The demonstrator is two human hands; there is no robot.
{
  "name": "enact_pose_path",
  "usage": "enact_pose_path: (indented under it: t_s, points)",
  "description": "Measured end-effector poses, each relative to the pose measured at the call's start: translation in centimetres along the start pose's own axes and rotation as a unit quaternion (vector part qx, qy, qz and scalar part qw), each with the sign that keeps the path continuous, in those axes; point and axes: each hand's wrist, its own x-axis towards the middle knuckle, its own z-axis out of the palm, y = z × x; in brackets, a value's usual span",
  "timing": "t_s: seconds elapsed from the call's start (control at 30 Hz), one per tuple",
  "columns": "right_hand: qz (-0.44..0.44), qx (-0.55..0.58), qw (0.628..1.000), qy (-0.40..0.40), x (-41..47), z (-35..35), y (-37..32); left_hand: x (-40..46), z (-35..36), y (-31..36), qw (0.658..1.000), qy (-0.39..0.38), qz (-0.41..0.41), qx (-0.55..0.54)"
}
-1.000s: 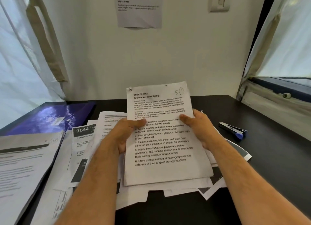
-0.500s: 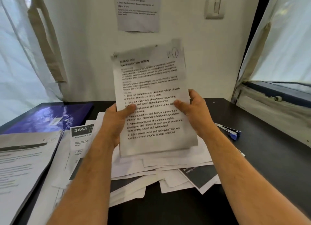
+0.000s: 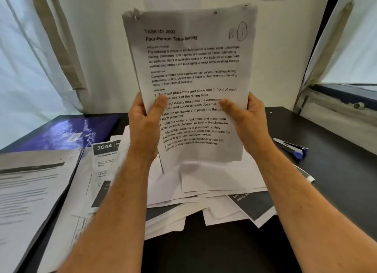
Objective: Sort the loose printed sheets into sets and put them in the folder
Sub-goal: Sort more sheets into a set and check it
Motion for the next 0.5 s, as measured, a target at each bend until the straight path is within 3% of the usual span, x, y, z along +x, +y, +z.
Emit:
enact_pose_path:
  t_s: [0.17, 0.5]
  points:
    - [-0.022, 0.010, 1.000, 0.003, -0.1, 0.1, -0.2, 0.4, -0.1, 0.0, 0.999, 0.006, 0.036, 0.036]
    - [0.060, 0.012, 0.997, -0.047, -1.6, -0.8, 0.8, -0.2, -1.4, -1.0, 0.994, -0.023, -0.079, 0.075]
